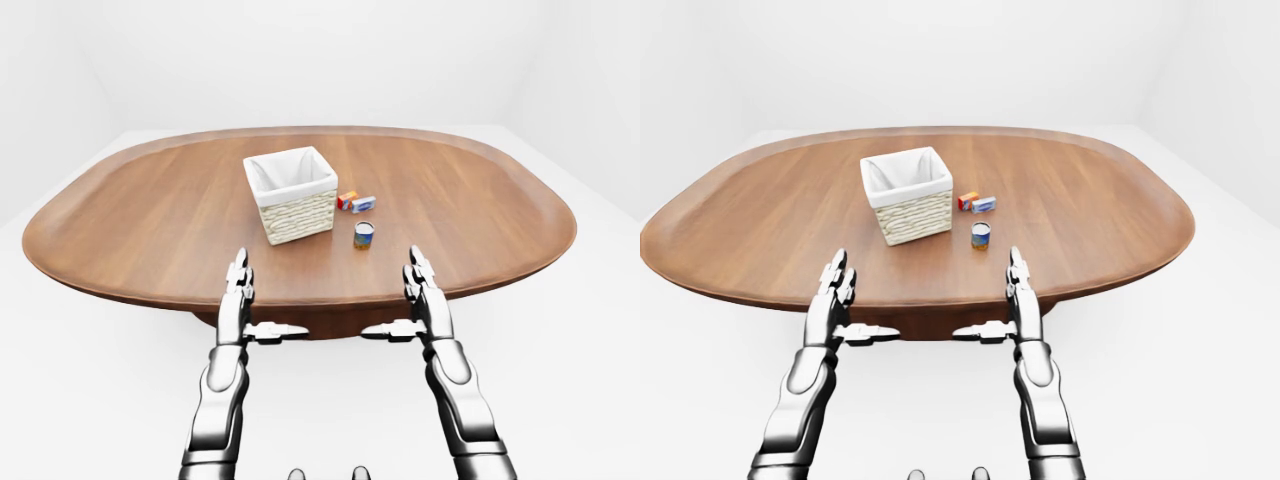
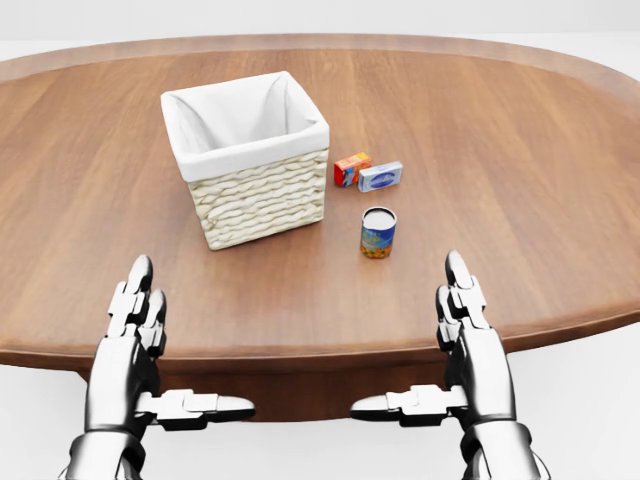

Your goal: Pick up the alphabet soup and put it in the basket.

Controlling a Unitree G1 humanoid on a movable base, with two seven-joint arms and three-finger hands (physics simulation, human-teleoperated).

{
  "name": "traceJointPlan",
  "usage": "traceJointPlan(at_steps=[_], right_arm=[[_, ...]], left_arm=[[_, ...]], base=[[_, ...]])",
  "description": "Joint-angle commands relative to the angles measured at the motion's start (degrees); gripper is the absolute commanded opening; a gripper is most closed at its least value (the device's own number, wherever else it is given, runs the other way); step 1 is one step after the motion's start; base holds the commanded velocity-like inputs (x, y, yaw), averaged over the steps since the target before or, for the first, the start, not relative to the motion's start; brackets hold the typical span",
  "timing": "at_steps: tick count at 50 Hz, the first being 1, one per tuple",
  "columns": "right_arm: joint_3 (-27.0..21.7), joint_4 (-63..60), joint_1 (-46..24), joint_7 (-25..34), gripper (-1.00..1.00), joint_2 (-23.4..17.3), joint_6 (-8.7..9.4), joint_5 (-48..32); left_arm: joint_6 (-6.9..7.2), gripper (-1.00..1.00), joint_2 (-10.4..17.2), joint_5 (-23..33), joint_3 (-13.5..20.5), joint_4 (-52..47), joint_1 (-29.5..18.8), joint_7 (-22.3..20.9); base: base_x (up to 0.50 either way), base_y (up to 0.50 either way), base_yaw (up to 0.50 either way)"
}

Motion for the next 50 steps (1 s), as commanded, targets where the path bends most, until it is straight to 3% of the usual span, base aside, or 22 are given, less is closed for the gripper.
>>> traceJointPlan(at_steps=[1, 2, 7, 11, 18, 22, 27, 32, 38, 50], right_arm=[[-1.16, 0.63, -0.52, 2.16, 1.0, -0.7, 2.37, 1.1], [-1.24, 0.66, -0.6, 2.22, 1.0, -0.72, 2.43, 1.19], [-1.34, -0.05, -0.67, 2.13, 1.0, -0.68, 4.27, 1.46], [-1.17, 0.92, -0.99, 2.26, 1.0, -0.71, 4.04, 1.26], [-1.07, 1.24, -1.09, 2.42, 1.0, -0.66, 3.87, 1.2], [-0.93, 1.71, -1.31, 2.32, 1.0, -0.6, 3.72, 1.07], [-0.94, 3.9, -2.36, 1.8, 1.0, -0.57, 2.92, 0.75], [-1.54, 2.57, -2.43, 1.73, 1.0, -0.85, 4.11, 1.41], [-1.69, 1.67, -2.16, 1.76, 1.0, -0.92, 4.27, 1.67], [-1.2, 0.96, -1.38, 1.75, 1.0, -0.67, 4.02, 1.29]], left_arm=[[-2.82, 1.0, 1.02, 0.98, 2.3, 2.87, -1.55, 1.48], [-3.26, 1.0, 1.05, 1.24, 2.38, 3.53, -1.84, 1.99], [-2.22, 1.0, 1.33, -0.17, 2.72, 2.54, -1.81, 1.22], [-1.18, 1.0, 1.7, -1.04, 3.74, -0.14, -1.19, 1.35], [2.16, 1.0, 2.12, -2.99, 6.7, -11.14, 2.25, 1.35], [5.15, 1.0, 2.19, -4.74, 9.11, -18.09, 4.21, 0.54], [5.23, 1.0, 1.82, -6.21, 10.83, -25.12, 5.29, 0.0], [5.23, 1.0, 1.79, -7.93, 13.05, -31.59, 5.21, -0.23], [5.23, 1.0, 2.38, -11.05, 17.45, -46.94, 4.48, 0.56], [5.23, 1.0, 0.98, -9.44, 16.03, -48.46, 5.4, -0.46]], base=[[0.0, 0.0, 0.0], [0.0, 0.0, 0.0], [0.0, 0.0, 0.0], [0.0, 0.0, 0.0], [0.0, 0.0, 0.0], [0.14, 0.0, 0.0], [0.23, 0.0, 0.0], [0.28, 0.0, 0.0], [0.3, 0.0, 0.0], [0.31, 0.0, 0.0]])
